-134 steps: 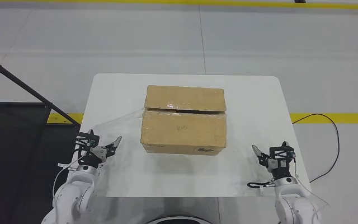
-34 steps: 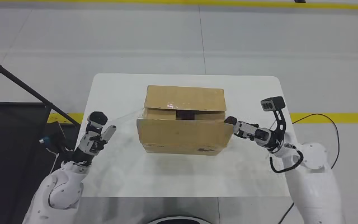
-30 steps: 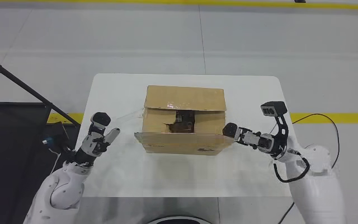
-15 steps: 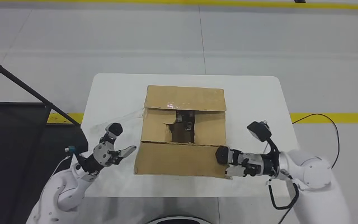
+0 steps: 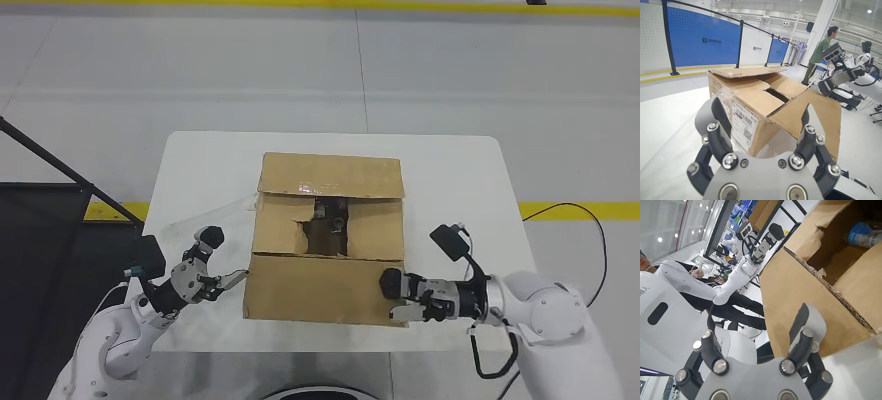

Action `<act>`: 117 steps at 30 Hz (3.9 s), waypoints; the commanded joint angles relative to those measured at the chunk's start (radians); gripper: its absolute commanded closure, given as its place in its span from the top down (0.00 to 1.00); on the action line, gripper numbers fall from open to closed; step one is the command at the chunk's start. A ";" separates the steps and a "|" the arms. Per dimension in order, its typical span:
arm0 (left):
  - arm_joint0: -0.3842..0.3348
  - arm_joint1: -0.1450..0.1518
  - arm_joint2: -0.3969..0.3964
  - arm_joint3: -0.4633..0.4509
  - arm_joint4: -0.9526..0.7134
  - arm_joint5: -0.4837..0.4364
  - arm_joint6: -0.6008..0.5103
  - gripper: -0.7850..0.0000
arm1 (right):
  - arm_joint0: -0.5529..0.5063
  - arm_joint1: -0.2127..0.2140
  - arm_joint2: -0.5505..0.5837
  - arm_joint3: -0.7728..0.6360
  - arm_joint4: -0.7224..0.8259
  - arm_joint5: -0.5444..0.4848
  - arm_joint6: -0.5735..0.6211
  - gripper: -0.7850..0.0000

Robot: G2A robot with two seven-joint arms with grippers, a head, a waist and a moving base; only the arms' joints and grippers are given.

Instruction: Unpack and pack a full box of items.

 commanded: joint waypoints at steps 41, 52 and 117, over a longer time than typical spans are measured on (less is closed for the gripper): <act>-0.001 0.011 0.031 0.016 0.301 0.054 0.088 1.00 | 0.144 -0.006 -0.090 0.194 0.292 0.289 -0.294 1.00; -0.001 0.011 0.031 0.016 0.301 0.054 0.088 1.00 | 0.307 -0.024 -0.188 0.384 0.301 0.426 -0.327 1.00; -0.001 0.011 0.031 0.016 0.301 0.054 0.088 1.00 | 0.908 -0.251 -0.559 1.103 0.034 0.295 -0.903 1.00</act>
